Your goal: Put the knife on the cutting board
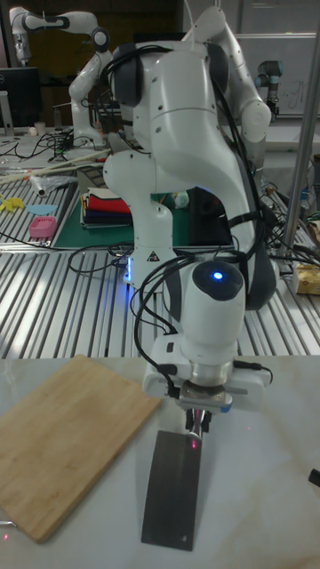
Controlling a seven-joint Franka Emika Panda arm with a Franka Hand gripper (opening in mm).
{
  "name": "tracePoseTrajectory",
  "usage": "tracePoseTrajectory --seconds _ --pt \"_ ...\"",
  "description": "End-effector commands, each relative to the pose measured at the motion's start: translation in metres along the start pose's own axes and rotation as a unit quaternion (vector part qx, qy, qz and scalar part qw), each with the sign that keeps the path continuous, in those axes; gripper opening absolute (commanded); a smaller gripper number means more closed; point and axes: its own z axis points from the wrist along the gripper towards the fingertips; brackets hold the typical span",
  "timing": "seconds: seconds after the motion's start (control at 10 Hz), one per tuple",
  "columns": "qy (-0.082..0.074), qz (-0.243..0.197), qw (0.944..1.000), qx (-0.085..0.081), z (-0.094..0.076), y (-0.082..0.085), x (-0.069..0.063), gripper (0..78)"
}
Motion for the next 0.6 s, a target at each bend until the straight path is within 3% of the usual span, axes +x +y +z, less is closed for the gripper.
tracePoseTrajectory --seconds 0.1,0.6 --pt "-0.001 0.005 1.0 0.0 -0.011 -0.006 0.004 1.1" --pt "0.0 0.014 0.9999 0.0 -0.026 -0.015 0.009 1.1"
